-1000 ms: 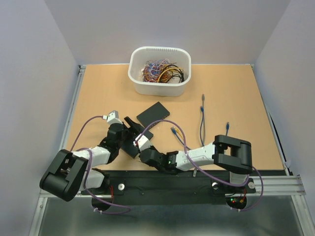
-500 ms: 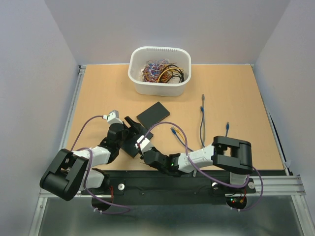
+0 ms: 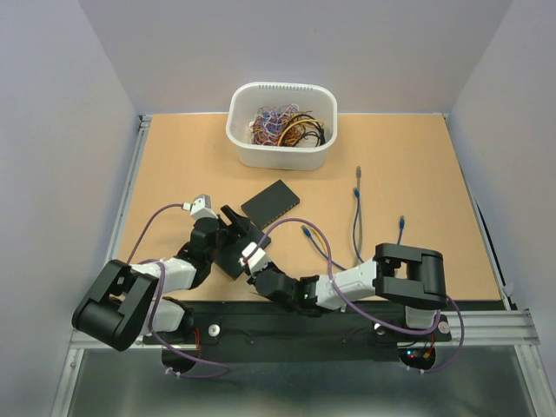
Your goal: Insert the plug into the switch port
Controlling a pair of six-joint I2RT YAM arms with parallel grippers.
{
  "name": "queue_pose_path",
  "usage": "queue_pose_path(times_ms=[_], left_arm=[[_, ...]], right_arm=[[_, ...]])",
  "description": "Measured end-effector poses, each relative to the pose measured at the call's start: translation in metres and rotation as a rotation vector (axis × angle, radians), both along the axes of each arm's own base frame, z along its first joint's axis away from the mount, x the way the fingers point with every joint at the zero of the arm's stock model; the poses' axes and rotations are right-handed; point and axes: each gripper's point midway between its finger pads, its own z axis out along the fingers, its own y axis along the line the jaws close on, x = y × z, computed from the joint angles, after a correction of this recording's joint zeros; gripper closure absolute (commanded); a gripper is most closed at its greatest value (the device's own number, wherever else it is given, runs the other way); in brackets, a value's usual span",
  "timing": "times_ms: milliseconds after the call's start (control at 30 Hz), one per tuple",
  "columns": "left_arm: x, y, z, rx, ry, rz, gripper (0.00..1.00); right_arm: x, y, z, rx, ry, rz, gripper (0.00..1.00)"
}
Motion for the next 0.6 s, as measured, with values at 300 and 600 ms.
queue_pose_path(times_ms=[300,600], left_arm=[[-0.0013,-0.0031,-0.0018,-0.004,0.006,-0.015,0.13],[-0.0019,-0.0065,-0.0038,-0.007,0.009,-0.030,0.13]], right_arm=[[-0.0018,0.0003,0.0060,0.051,-0.031,-0.014,1.00],[-0.0048,-0.0011,0.0032,0.090,-0.031,-0.033,0.99]])
